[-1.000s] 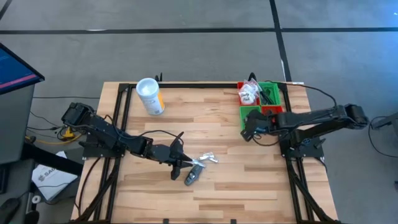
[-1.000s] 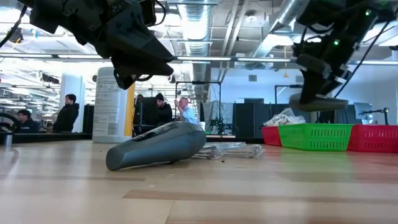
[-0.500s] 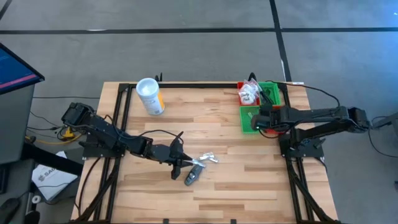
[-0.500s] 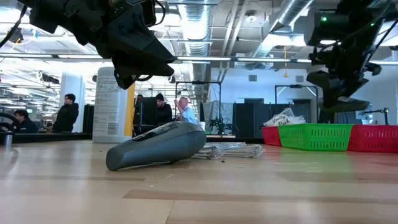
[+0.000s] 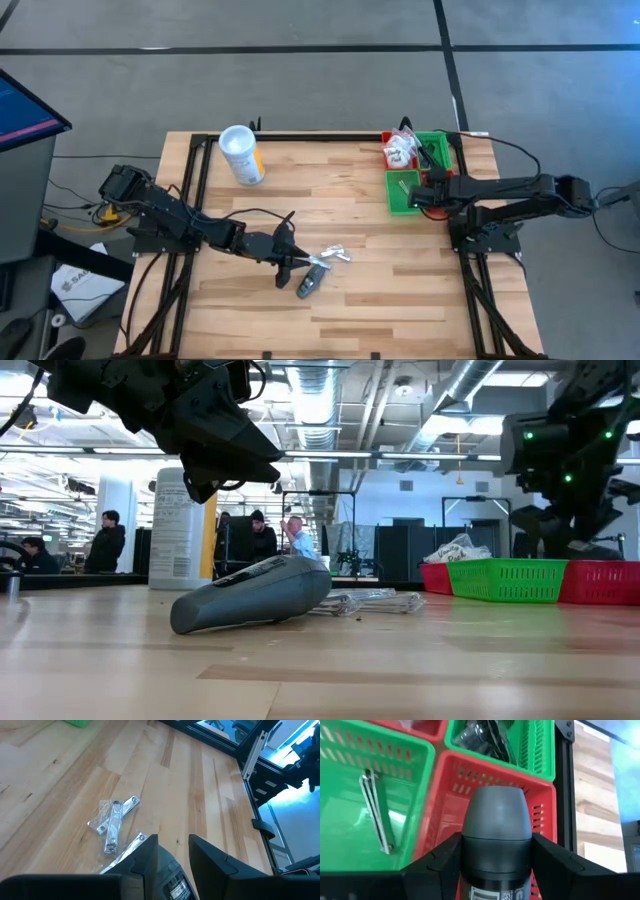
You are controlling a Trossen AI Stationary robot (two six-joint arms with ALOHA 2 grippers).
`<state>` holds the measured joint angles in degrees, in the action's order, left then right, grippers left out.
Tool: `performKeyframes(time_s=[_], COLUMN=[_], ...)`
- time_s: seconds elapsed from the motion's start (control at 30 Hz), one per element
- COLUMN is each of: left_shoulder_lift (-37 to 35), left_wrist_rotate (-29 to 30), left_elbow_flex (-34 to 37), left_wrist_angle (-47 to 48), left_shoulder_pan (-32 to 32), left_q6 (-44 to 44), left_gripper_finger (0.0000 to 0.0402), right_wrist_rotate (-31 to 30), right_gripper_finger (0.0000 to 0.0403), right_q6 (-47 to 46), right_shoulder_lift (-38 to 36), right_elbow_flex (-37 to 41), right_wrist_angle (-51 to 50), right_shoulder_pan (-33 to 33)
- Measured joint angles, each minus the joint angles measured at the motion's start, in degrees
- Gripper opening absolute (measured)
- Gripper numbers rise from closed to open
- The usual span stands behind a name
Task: Pick & Place Travel size toiletries
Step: Put the right gray deodorant into the bottom red bin, then put the gray deodorant into the bottom red bin
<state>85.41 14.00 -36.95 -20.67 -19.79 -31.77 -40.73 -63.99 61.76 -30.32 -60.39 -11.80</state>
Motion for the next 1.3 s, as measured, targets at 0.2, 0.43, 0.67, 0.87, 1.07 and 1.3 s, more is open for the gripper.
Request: performKeyframes(time_s=[0.2,0.43,0.67,0.87,1.07,1.3], left_shoulder_lift=[0.0,0.0,0.0,0.0,0.0,0.0], left_wrist_rotate=[0.9,1.0,1.0,1.0,1.0,1.0], left_elbow_flex=[0.0,0.0,0.0,0.0,0.0,0.0], left_wrist_angle=[0.0,0.0,0.0,0.0,0.0,0.0], left_shoulder_pan=[0.0,0.0,0.0,0.0,0.0,0.0], left_q6=[0.0,0.0,0.0,0.0,0.0,0.0], left_gripper_finger=[0.0102,0.0102,0.0102,0.0102,0.0102,0.0102], right_wrist_rotate=[-0.2,-0.2,0.0,-0.2,-0.4,-0.5], right_gripper_finger=[0.0188,0.0188,0.0188,0.0240,0.0242,0.0222], right_q6=[0.8,4.0,5.6,5.6,5.9,9.2], right_shoulder_lift=[0.0,0.1,0.1,0.1,0.1,0.1], right_elbow_flex=[2.1,4.2,4.2,4.2,4.2,2.2], right_wrist_angle=[4.3,8.8,10.3,10.2,10.1,9.9], right_shoulder_pan=[-2.4,-5.5,-6.8,-6.8,-6.5,-3.1])
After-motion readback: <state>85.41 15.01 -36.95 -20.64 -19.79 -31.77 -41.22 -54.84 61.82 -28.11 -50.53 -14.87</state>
